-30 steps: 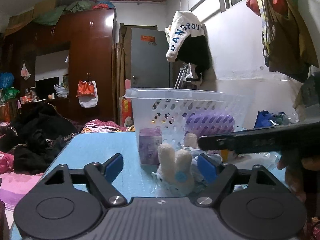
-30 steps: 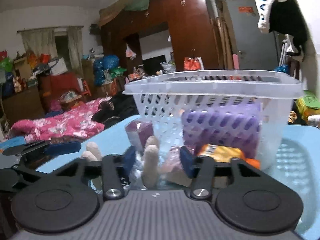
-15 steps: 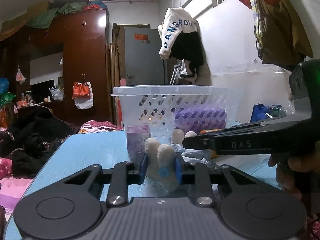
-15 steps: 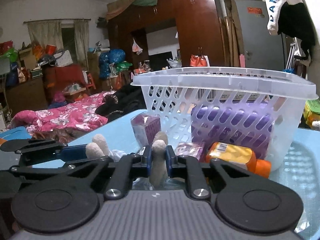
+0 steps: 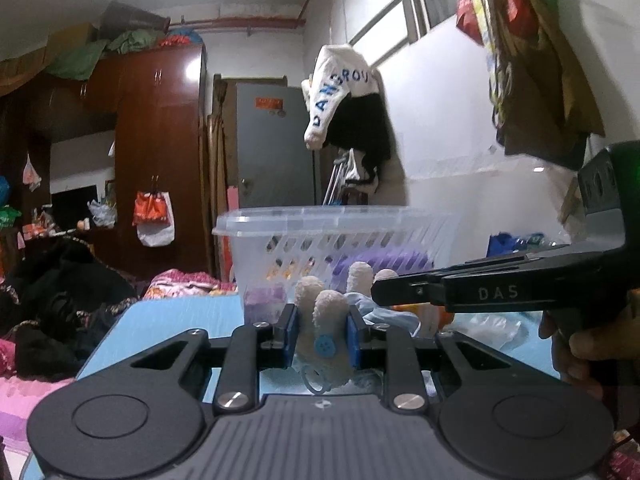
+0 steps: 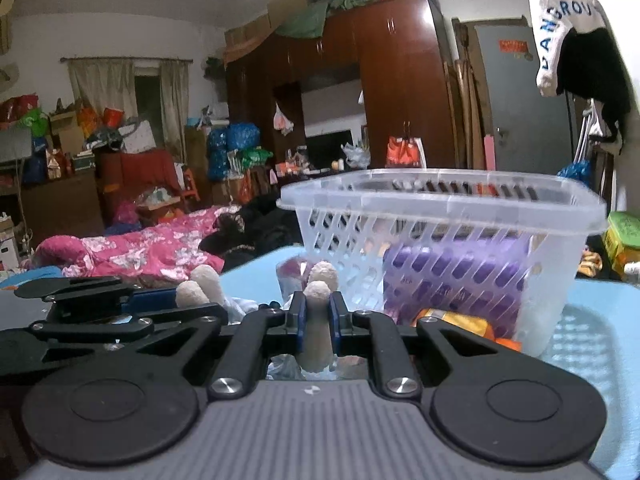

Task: Organize objects
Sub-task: 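Grasp the white plush toy with the left tool, then carry the plush toy into the white basket and release it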

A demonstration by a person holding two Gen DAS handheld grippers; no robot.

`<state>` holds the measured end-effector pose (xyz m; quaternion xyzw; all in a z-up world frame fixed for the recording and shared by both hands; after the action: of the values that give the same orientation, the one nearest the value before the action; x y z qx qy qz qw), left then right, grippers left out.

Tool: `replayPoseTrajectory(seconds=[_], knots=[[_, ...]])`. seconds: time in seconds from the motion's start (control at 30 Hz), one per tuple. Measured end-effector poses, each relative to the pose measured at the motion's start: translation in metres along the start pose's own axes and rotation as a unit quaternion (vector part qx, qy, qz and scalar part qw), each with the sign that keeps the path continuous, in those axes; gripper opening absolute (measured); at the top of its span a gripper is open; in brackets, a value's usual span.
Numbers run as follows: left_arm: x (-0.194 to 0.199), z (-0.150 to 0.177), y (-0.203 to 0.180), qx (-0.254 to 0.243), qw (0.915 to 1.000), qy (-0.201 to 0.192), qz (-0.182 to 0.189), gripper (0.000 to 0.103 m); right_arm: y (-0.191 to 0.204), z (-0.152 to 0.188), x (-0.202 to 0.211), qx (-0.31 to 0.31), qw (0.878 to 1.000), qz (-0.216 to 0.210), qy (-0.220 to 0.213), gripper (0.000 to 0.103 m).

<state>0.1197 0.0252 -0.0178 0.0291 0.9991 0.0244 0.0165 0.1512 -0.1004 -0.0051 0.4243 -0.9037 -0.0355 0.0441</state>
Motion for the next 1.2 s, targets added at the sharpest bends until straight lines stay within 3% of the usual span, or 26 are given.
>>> replayPoseTrajectory(seconds=[0.37, 0.7, 0.87, 1.07, 1.2], knots=[[0.002, -0.055, -0.012, 0.002, 0.9972, -0.065, 0.036, 0.028, -0.003, -0.048, 0.021, 0.019, 0.998, 0.005, -0.051, 0.014], [-0.06, -0.126, -0.005, -0.01, 0.9948, -0.09, 0.048, 0.028, -0.024, -0.121, -0.019, 0.052, 0.995, 0.041, -0.069, 0.013], [-0.111, -0.136, 0.008, -0.023, 0.9975, -0.058, 0.031, 0.028, -0.048, -0.136, -0.068, 0.041, 0.996, 0.061, -0.049, 0.013], [-0.173, -0.108, 0.034, -0.008, 0.9999, 0.012, 0.0, 0.026, -0.085, -0.108, -0.117, 0.0, 0.997, 0.083, 0.003, 0.013], [-0.182, -0.093, 0.046, 0.006, 0.9993, 0.033, -0.014, 0.026, -0.09, -0.09, -0.126, -0.017, 0.996, 0.088, 0.022, 0.013]])
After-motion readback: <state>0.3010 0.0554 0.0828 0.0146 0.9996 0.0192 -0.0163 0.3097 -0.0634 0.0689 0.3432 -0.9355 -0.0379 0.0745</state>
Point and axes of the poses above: each gripper's, at about its wrist camera, not at the fingertips, and x roughly against the way its jaws point, y to its left, z to its underside, the point moved 9 cm from there along -x, roughly the way its jaws point, and after that the axes turned 11 degrees about -y, right-handed, at the moved point
